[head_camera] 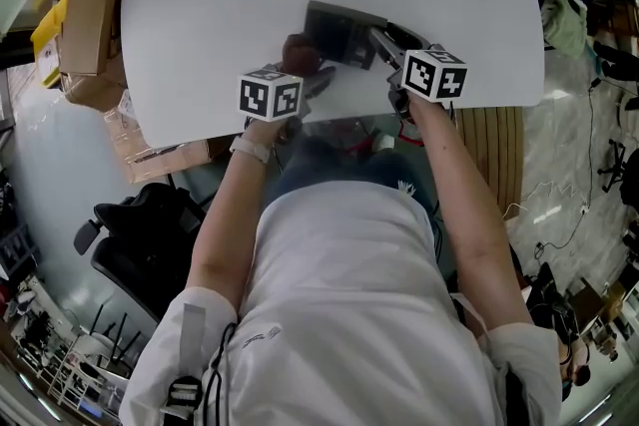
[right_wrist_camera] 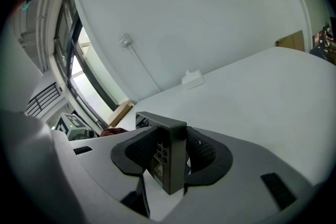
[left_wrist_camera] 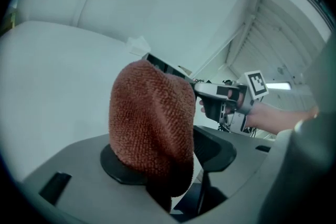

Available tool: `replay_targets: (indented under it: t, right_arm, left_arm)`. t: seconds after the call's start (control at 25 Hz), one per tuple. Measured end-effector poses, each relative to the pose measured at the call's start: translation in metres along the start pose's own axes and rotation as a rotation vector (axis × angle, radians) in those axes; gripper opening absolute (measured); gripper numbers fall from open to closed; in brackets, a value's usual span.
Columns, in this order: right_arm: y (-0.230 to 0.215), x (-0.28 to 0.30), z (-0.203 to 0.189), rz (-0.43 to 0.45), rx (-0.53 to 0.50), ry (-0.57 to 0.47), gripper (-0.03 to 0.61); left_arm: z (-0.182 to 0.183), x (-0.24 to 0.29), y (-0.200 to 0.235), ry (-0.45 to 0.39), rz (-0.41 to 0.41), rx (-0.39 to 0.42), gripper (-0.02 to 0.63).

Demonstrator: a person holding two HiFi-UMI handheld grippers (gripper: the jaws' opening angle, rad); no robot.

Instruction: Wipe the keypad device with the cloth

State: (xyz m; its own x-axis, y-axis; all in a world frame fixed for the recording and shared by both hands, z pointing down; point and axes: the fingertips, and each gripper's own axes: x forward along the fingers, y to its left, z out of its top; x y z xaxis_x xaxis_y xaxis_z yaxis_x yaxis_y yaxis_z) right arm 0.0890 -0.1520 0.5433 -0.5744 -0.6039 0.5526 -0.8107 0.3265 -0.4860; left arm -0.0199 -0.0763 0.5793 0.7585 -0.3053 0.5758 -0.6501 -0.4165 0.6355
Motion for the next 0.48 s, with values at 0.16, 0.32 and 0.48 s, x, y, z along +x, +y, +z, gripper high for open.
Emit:
replay_targets:
  t: [0.16,0.32,0.48]
  right_arm:
    - [0.001,0.001,0.000,-0.005,0.004,-0.004,0.175]
    - [0.001,0.001,-0.002,-0.014,0.006,-0.003,0.175]
    - [0.002,0.001,-0.001,-0.019,0.010,-0.007,0.175]
  left_arm:
    - [0.017,-0.009,-0.011,-0.020,-0.006,0.054,0.252]
    - [0.028,-0.013,-0.006,-0.046,0.056,0.107,0.253]
    - [0.037,-0.021,0.002,-0.071,0.120,0.146,0.252]
